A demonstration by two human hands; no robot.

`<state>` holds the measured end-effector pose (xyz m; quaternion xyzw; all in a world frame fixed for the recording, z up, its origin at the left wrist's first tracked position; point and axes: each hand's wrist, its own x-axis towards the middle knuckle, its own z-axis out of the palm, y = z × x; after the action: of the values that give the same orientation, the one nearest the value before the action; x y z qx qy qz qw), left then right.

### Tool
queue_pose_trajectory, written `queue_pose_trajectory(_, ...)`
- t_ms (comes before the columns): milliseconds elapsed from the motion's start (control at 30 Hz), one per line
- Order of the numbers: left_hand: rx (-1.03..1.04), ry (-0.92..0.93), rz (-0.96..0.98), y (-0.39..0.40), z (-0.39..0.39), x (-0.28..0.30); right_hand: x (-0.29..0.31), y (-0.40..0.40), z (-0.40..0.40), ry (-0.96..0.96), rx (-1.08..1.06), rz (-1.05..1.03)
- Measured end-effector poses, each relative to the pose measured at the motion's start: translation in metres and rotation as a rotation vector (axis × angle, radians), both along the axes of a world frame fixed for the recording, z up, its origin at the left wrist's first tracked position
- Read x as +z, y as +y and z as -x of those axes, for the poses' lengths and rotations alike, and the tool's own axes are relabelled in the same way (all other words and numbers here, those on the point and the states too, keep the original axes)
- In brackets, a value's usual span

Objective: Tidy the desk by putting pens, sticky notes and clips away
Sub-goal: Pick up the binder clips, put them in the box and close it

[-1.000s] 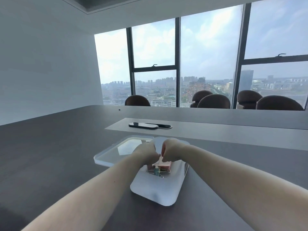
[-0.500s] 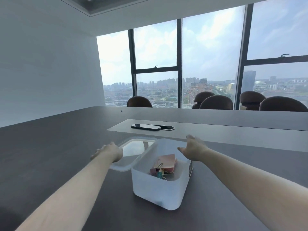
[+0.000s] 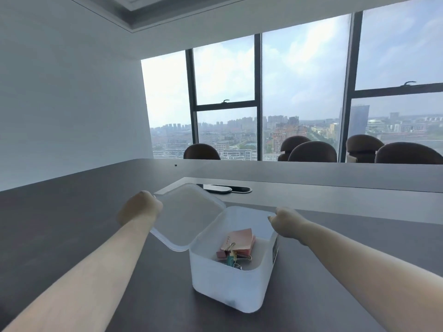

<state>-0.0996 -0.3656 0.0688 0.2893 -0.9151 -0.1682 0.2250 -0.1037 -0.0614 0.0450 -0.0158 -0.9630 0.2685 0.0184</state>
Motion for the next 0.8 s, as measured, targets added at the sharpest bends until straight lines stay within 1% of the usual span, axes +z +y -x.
queue_pose_trajectory(33, -0.011, 0.026, 0.029, 0.0, 0.002, 0.007, 0.002, 0.002, -0.003, 0.033, 0.021, 0.018)
queue_pose_trajectory(67, -0.025, 0.067, 0.028, 0.002, 0.004, 0.013, 0.005, 0.005, -0.004, 0.001, 0.034, -0.018)
queue_pose_trajectory(100, -0.048, 0.094, 0.04, 0.006, 0.002, 0.019, 0.006, 0.009, -0.004, 0.022, 0.054, -0.04)
queue_pose_trajectory(200, -0.124, 0.197, 0.0, 0.026, -0.01, 0.047, 0.013, 0.019, -0.003, 0.038, 0.075, -0.061)
queue_pose_trajectory(300, -0.273, 0.265, -0.059, 0.058, -0.023, 0.07, 0.021, 0.03, -0.011, 0.065, 0.094, -0.051)
queue_pose_trajectory(367, -0.385, 0.267, -0.063, 0.086, -0.033, 0.076, 0.024, 0.039, -0.017, 0.074, 0.089, -0.056)
queue_pose_trajectory(433, -0.501, 0.213, -0.037, 0.116, -0.04, 0.074, 0.025, 0.046, -0.025, 0.078, 0.074, -0.084)
queue_pose_trajectory(567, -0.651, 0.001, 0.111, 0.166, -0.046, 0.054, 0.023, 0.06, -0.037, 0.066, 0.08, -0.106)
queue_pose_trajectory(700, -0.728, -0.239, 0.308, 0.199, -0.047, 0.03, 0.015, 0.071, -0.047, 0.056, 0.117, -0.146)
queue_pose_trajectory(800, -0.733, -0.376, 0.323, 0.21, -0.045, 0.008, 0.008, 0.075, -0.051, 0.041, 0.142, -0.182)
